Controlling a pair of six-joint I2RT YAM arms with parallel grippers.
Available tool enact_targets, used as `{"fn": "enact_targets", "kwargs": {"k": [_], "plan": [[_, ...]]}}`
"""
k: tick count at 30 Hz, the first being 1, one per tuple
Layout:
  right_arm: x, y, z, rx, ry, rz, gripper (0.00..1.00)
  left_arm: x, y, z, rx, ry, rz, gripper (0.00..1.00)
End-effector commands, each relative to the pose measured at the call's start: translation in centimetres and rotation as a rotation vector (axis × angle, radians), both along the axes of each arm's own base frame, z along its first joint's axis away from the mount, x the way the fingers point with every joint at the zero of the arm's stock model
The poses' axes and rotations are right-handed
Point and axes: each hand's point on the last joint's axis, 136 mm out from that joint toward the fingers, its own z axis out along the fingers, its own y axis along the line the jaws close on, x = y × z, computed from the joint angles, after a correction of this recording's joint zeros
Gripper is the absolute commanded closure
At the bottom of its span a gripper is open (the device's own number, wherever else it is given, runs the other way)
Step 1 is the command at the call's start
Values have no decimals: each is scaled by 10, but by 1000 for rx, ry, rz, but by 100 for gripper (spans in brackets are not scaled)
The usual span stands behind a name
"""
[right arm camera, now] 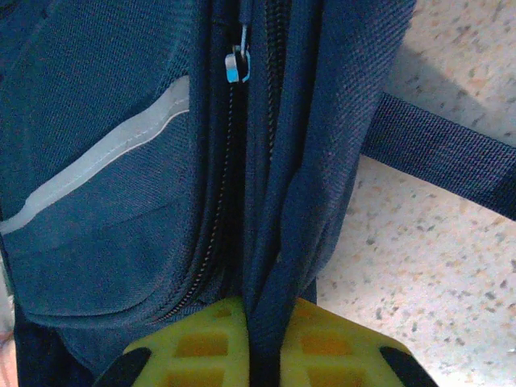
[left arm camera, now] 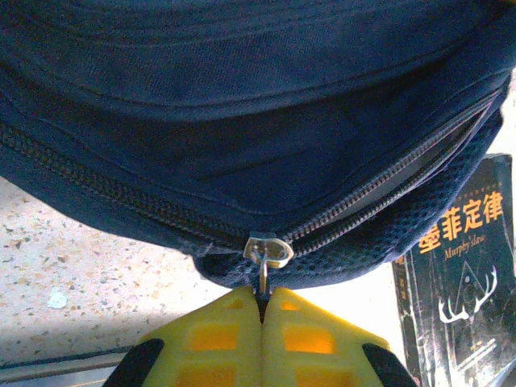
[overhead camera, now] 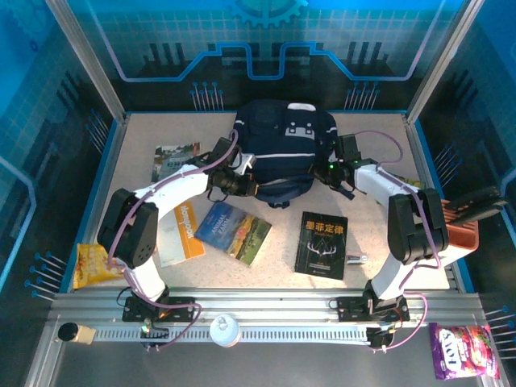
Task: Pack the student bag
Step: Unzip the student bag at the center of the table.
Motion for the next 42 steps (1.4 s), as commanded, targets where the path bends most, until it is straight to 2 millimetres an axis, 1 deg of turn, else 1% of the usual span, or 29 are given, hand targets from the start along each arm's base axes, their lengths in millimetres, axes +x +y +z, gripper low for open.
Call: {"fn": "enact_targets", "kwargs": {"k": [1, 4, 5, 7, 9, 13, 16, 20, 23, 27, 29, 32, 36, 40, 42], "plan": [[16, -26, 14, -91, -66, -33, 66, -2, -3, -4, 11, 32, -27, 100], [1, -18, 27, -39, -89, -42, 41, -4, -18, -4, -6, 34, -58, 100], [-8, -16, 31, -11, -89, -60, 36, -5, -23, -5, -7, 33, -71, 100], [-23, -12, 34, 44, -67, -103, 30, -7, -30, -8, -6, 38, -86, 100], [-38, -4, 34, 88, -33, -147, 25, -8, -34, -10, -6, 44, -92, 100], [-63, 27, 27, 145, 66, -190, 18, -11, -41, -11, -14, 54, -109, 100], [-72, 49, 16, 182, 158, -224, 17, -13, -46, -9, -23, 52, -121, 100], [-74, 74, 0, 248, 218, -272, 21, -16, -50, -7, -28, 48, -131, 100], [-72, 83, -10, 265, 259, -290, 21, -18, -53, -6, -29, 49, -138, 100], [-63, 89, -21, 254, 278, -285, 20, -20, -56, -5, -33, 47, -144, 100], [-62, 90, -30, 243, 300, -296, 21, -20, -56, -6, -32, 47, -147, 100], [-61, 90, -42, 233, 325, -307, 26, -21, -56, -5, -29, 45, -150, 100], [-61, 83, -51, 195, 324, -327, 43, -22, -48, -6, 15, 32, -152, 100], [-58, 64, -45, 128, 271, -349, 68, -22, -34, -10, 86, 19, -149, 100], [-57, 52, -38, 96, 241, -366, 77, -22, -25, -12, 125, 17, -149, 100]]}}
